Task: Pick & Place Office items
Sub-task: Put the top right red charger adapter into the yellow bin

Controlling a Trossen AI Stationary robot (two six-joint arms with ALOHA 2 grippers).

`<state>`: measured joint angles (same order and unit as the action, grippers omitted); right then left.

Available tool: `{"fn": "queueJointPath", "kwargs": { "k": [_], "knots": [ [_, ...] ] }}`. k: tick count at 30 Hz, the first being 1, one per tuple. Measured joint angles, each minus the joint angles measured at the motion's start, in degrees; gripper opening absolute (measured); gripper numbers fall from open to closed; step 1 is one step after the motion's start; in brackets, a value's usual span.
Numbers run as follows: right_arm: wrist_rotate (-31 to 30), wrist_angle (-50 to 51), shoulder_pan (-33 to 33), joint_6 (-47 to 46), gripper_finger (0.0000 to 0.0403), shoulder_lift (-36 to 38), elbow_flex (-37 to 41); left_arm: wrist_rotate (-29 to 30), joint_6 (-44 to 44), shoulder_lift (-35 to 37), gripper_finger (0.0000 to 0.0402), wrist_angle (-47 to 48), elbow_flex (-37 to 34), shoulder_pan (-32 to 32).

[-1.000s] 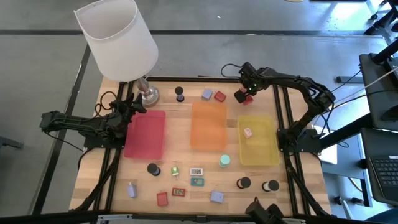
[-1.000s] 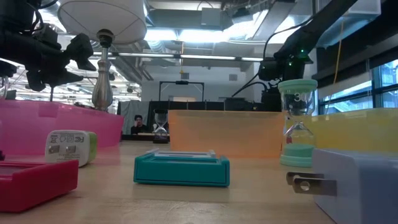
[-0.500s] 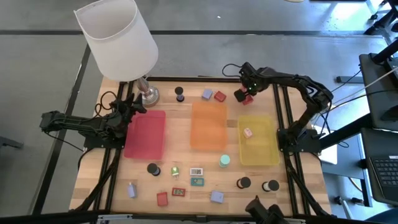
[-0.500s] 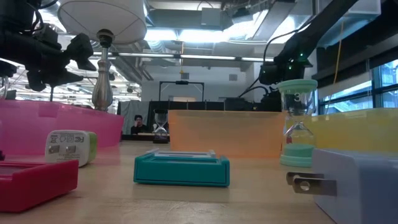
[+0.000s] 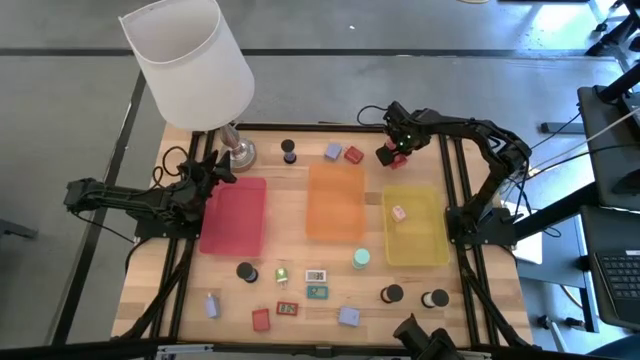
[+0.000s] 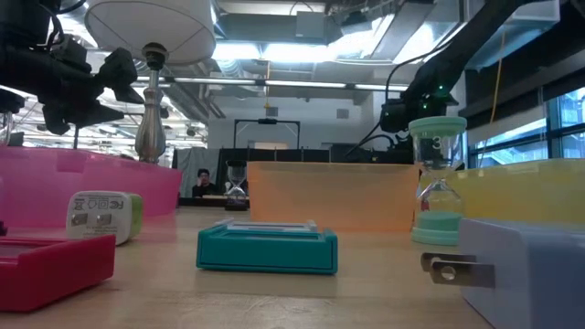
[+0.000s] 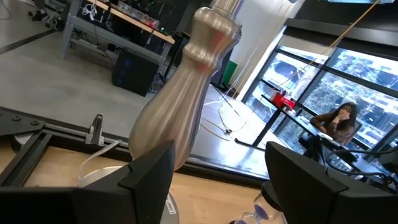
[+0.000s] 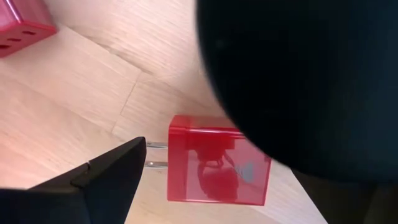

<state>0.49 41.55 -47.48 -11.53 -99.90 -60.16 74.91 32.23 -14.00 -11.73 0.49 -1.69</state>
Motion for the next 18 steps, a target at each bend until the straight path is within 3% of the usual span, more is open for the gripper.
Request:
{"fn": "queueJointPath", "kwargs": {
  "k": [9,18],
  "knots": [
    [-0.02,0.27,0.00,0.02,0.0380,0.00,0.00,0.00,0.00,-0.02,0.0246,0.00,0.00,0.00],
    [-1.55,0.44,-0.07,0.03,0.0347,0.00,0.00,0.00,0.00,0.00,0.0246,0.00,0.00,-0.02]
  ]
}}
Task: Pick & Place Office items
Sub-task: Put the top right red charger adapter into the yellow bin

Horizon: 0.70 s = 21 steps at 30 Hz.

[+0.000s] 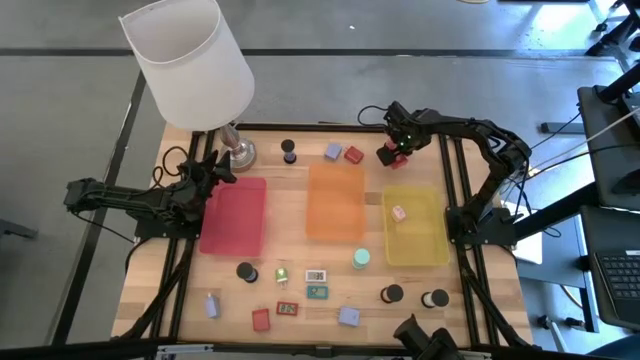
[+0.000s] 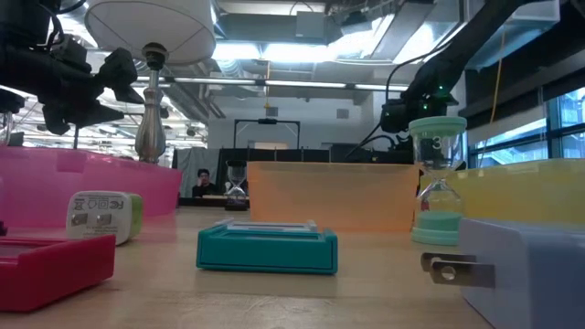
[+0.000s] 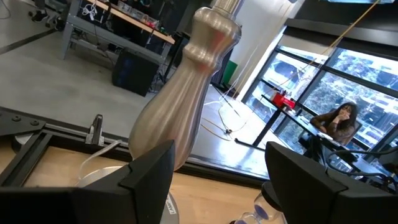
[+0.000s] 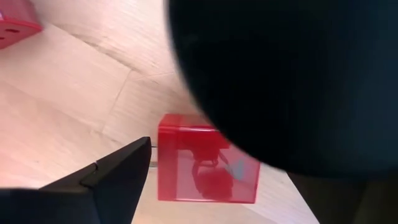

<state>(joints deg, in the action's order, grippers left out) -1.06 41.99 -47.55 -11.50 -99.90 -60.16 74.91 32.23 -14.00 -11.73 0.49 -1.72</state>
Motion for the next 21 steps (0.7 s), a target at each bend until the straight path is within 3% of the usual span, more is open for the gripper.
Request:
{"fn": "queueJointPath", "kwargs": {
  "k": [16,21],
  "knots": [
    [0.24,-4.57,0.02,-3.59,0.0336,0.23,5.61,0.02,-0.02,0.00,0.0246,0.02,0.01,0.01],
    [0.26,-4.69,0.02,-4.40,0.0306,0.20,5.66,0.02,0.00,-0.02,0.0246,0.02,0.00,0.02]
  ]
}}
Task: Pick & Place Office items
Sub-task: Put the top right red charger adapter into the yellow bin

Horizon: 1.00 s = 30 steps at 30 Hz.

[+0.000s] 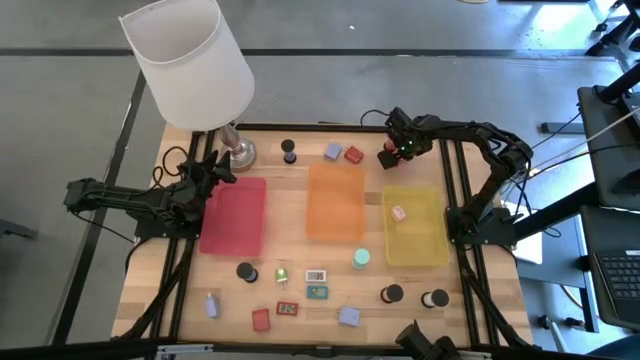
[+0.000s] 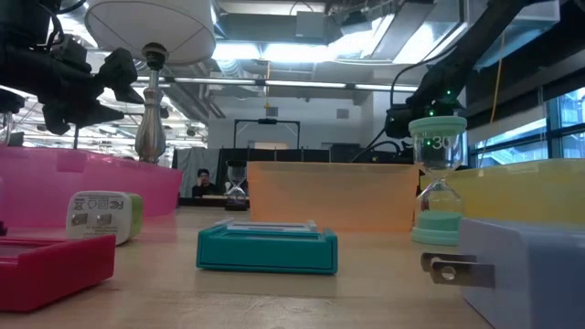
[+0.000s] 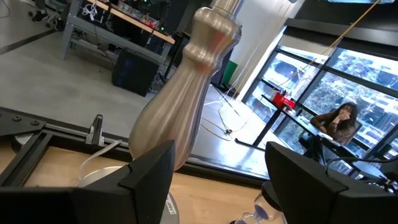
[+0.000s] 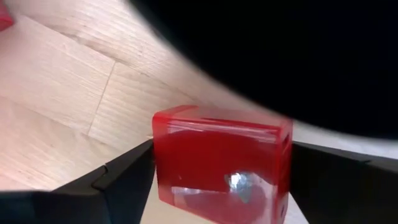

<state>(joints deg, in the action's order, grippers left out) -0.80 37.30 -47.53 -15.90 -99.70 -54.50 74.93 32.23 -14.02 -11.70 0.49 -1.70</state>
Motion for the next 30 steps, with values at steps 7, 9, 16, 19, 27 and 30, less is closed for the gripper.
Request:
{"fn": "queueJointPath", "kwargs": {
  "k": [7,9,16,19,27,30],
  "knots": [
    [0.27,0.63,0.00,-1.45,0.0281,0.58,0.06,0.00,0.02,0.00,0.0246,-0.02,0.02,-0.01],
    [0.25,1.80,0.00,-1.66,0.0281,1.72,0.25,0.00,0.02,0.00,0.0246,-0.02,0.02,-0.02],
    [0.61,8.51,0.01,-2.52,0.0283,10.97,0.37,0.00,0.02,0.01,0.0246,-0.04,0.00,-0.01],
    [0.65,11.17,1.00,-6.85,0.0283,16.39,0.33,0.00,0.04,0.00,0.0246,-0.04,0.00,0.00],
    [6.40,17.77,11.81,-19.37,0.0284,32.53,0.28,-1.38,0.05,0.02,0.0246,-0.04,0.00,0.00],
    [5.45,19.59,18.73,-26.75,0.0285,37.43,0.24,-1.38,0.04,0.02,0.0246,-0.04,0.00,-0.02]
  ]
}}
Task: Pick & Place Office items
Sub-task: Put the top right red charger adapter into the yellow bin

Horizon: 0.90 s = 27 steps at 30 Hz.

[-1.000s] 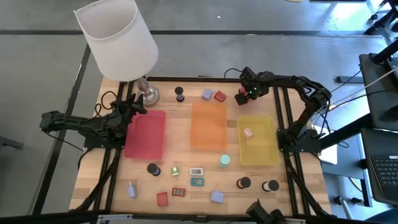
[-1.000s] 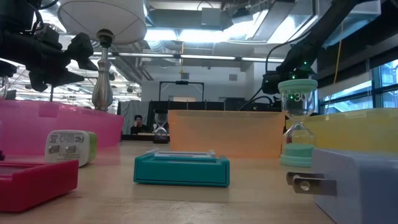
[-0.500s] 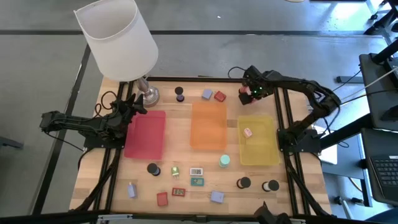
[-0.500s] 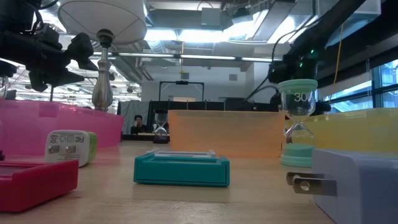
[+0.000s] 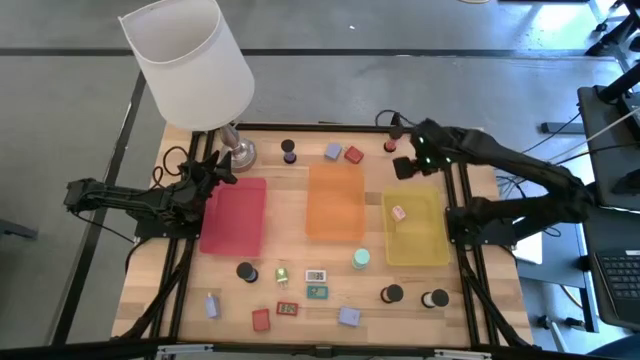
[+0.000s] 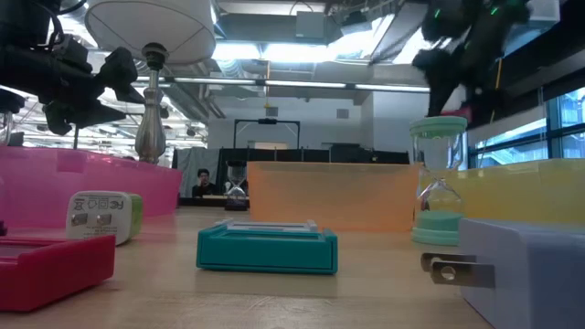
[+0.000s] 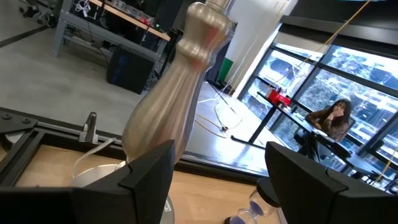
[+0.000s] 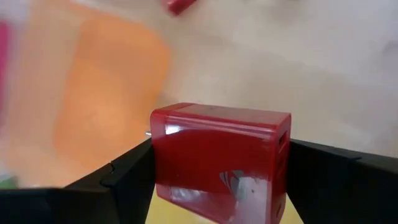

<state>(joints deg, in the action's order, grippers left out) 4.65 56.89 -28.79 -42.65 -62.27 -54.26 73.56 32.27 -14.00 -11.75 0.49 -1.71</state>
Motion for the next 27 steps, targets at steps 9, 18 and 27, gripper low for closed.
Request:
{"fn": "queueJointPath", "kwargs": {
  "k": [9,18,27],
  "knots": [
    [-7.57,4.87,16.94,-22.49,0.0287,5.26,9.52,0.26,-0.02,-0.01,0.0246,0.01,0.02,0.01],
    [-8.38,-9.14,18.55,-32.15,0.0288,5.30,24.90,0.35,-0.02,-0.01,0.0246,0.02,0.01,0.01],
    [-12.63,-17.92,18.55,-37.73,0.0288,5.30,30.81,0.37,0.00,-0.02,0.0246,0.00,0.01,0.02]
  ]
}}
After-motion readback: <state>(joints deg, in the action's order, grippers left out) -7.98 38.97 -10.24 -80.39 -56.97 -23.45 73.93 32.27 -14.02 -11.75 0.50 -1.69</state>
